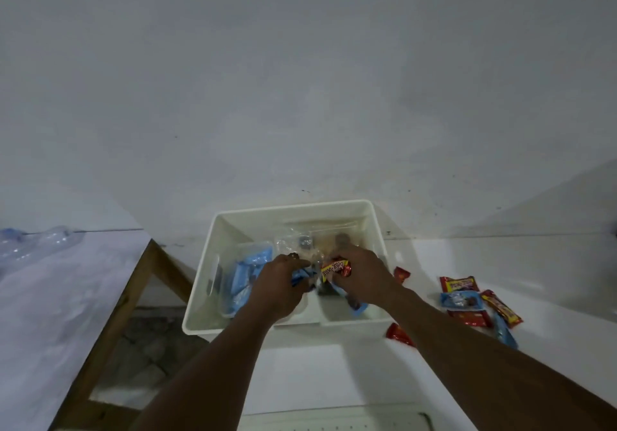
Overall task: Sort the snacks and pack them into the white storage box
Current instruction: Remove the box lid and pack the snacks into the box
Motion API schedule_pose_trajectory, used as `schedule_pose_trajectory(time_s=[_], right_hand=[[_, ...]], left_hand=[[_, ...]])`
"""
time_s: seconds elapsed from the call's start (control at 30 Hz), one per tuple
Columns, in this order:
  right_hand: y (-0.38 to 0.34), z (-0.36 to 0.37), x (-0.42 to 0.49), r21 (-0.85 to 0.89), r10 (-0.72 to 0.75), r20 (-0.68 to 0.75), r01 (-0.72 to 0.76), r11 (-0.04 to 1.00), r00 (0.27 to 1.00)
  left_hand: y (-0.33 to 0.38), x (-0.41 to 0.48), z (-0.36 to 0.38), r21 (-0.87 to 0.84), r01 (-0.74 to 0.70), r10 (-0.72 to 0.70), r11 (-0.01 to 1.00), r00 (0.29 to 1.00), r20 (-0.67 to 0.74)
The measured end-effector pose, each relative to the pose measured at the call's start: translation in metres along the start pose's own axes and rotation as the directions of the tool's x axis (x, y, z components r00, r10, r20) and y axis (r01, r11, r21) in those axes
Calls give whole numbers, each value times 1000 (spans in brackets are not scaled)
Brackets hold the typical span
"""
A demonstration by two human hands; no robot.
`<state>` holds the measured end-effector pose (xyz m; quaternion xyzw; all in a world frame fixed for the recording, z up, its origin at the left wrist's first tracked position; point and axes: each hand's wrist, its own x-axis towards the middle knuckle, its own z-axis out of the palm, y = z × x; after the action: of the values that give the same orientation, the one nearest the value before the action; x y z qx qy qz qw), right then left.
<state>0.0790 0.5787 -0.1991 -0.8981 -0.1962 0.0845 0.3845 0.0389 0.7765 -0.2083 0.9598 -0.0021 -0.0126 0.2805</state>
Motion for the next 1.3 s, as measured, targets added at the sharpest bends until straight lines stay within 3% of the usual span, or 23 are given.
schedule_pose_trajectory(time_s=[0.13, 0.3, 0.4, 0.5, 0.67, 0.8, 0.87, 1.0, 1.1, 1.3], right_hand=[[4, 23, 8, -1, 115, 78, -115, 993, 990], [13, 18, 6, 26, 143, 156, -149, 989, 977], [19, 1, 1, 5, 115, -40, -115, 993, 992], [26, -28, -11, 19, 80, -266, -78, 997, 961], [83, -76, -54, -20, 77, -419, -94, 995, 905], [166, -96, -100, -183, 168, -289, -227, 957, 942], [211, -101, -122, -274, 193, -205, -245, 930, 960], [273, -102, -141, -424, 118, -116, -157, 892, 986], [301, -101, -129, -522, 82, 35, -52, 851, 996], [341, -85, -93, -586, -88, 294, 252, 770, 952]], left_hand=[[-14, 5, 15, -35, 67, -60, 997, 985, 162], [-3, 8, 24, -116, 91, -64, 989, 974, 218], [15, 11, 26, -114, 59, -37, 992, 982, 186], [50, 10, 24, -92, -17, 26, 996, 995, 100], [126, 2, 49, -18, -226, 221, 974, 962, -159], [180, -20, 111, -2, -406, 395, 914, 888, -235], [188, -33, 155, -17, -423, 413, 906, 892, -184], [168, -44, 234, 141, -150, 135, 979, 985, 106], [145, -29, 268, 260, -42, 0, 965, 987, 158], [129, 13, 297, 367, 36, -114, 929, 975, 192]])
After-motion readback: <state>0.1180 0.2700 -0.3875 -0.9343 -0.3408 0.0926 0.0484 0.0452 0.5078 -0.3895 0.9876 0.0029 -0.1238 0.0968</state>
